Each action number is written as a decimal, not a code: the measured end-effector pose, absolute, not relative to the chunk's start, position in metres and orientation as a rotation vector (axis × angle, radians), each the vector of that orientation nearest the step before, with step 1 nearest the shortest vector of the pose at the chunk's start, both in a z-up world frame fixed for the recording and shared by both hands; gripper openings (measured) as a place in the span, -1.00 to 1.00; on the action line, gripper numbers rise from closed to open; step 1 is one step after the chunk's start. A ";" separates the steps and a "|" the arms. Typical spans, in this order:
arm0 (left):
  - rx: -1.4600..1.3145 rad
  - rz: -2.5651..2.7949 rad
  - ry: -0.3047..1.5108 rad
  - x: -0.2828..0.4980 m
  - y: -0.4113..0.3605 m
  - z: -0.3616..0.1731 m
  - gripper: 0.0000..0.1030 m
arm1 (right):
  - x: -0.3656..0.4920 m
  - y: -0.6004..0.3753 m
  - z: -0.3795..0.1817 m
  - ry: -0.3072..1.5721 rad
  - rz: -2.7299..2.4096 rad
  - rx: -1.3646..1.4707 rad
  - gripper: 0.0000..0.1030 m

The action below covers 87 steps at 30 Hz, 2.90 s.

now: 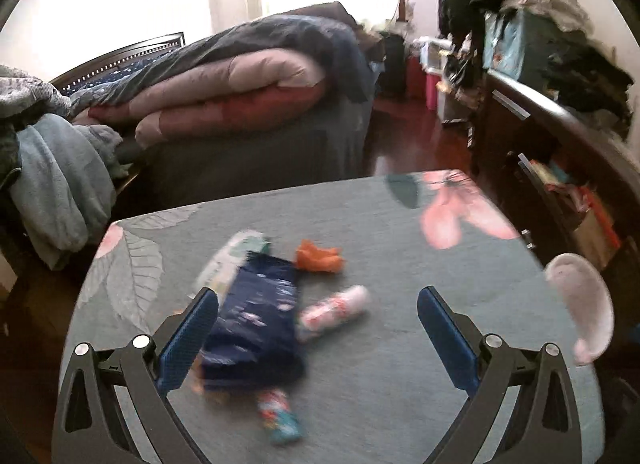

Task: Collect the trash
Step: 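Move both open tools back over the table, then grasp the dark blue snack bag with the left tool, then grasp the crumpled tan paper with the right tool while the left tool holds the bag, then carry bag and tan paper over the wastebasket and open both tools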

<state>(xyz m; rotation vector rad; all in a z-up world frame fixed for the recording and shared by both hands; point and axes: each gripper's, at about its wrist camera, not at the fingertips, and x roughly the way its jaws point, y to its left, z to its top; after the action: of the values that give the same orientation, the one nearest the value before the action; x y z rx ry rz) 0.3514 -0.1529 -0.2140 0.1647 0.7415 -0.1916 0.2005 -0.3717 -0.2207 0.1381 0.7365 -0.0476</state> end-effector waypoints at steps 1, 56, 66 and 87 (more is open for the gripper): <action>0.166 -0.194 0.746 0.356 -0.151 -0.217 0.93 | 0.203 -0.368 -0.221 0.738 -0.040 0.133 0.90; -0.178 -0.043 0.671 0.320 0.065 -0.195 -0.12 | 0.381 -0.091 -0.274 0.945 0.364 -0.107 -0.56; -0.159 -0.072 0.653 0.306 0.049 -0.184 -0.12 | 0.338 -0.131 -0.231 0.855 0.358 -0.029 -0.56; -0.079 -0.339 0.643 0.270 -0.096 -0.158 -0.12 | 0.237 -0.288 -0.213 0.770 0.112 0.118 -0.51</action>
<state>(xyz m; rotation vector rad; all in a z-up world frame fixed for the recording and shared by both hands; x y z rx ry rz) 0.2701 -0.0956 -0.1583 -0.0794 0.6430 -0.3395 0.2367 -0.2884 -0.2126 0.1177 0.7698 0.1124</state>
